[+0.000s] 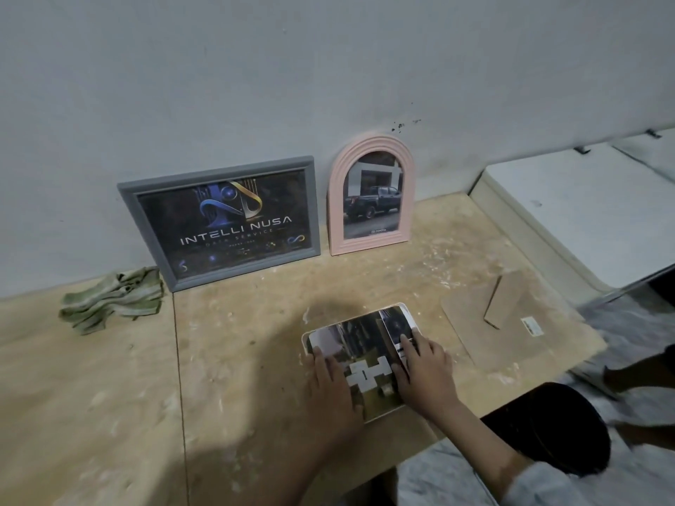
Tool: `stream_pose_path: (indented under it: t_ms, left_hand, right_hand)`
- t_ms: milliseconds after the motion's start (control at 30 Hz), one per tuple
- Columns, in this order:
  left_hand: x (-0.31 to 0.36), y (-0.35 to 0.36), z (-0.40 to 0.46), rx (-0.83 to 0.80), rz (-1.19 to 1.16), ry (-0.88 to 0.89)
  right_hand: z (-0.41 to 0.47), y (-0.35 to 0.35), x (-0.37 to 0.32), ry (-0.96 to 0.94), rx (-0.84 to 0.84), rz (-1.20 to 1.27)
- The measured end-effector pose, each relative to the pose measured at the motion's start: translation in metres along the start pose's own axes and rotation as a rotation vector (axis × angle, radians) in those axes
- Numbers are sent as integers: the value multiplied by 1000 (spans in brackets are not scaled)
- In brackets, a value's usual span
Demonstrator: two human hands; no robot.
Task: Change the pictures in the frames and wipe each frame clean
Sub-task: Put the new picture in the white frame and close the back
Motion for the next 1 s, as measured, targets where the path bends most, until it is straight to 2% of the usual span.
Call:
stream_pose_path:
  t_ms: [100, 200, 333, 433, 533, 667, 800, 867, 1000]
  left_hand:
    - [3, 0, 1, 7, 76, -1]
    - [6, 1, 3, 19, 51, -54]
    - [17, -13, 5, 265, -45, -158]
    - [51, -15, 12, 308, -138, -235]
    - [101, -12, 24, 310, -263, -210]
    - [172, -1, 50, 238, -381, -159]
    - [218, 9, 71, 173, -434, -195]
    - [240, 11, 76, 156, -426, -190]
    - [253, 13, 84, 141, -412, -217]
  right_hand:
    - [2, 3, 9, -59, -15, -19]
    - [4, 2, 15, -168, -32, 3]
    - [9, -16, 26, -318, 30, 211]
    - [18, -38, 55, -398, 107, 263]
    - [34, -51, 103, -308, 76, 133]
    - [54, -69, 181, -160, 48, 106]
    - [67, -98, 245, 13, 147, 249]
    - [72, -109, 273, 115, 133, 270]
    - [77, -111, 287, 136, 83, 299]
Point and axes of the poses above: each hand's wrist, its own z-axis towards the middle knuckle, its own y-axis out of the palm, x = y × z, the point moved 5 cm from there along z, towards the middle knuckle, and after that the axes turned 12 degrees about z, right-handed, at the moved point
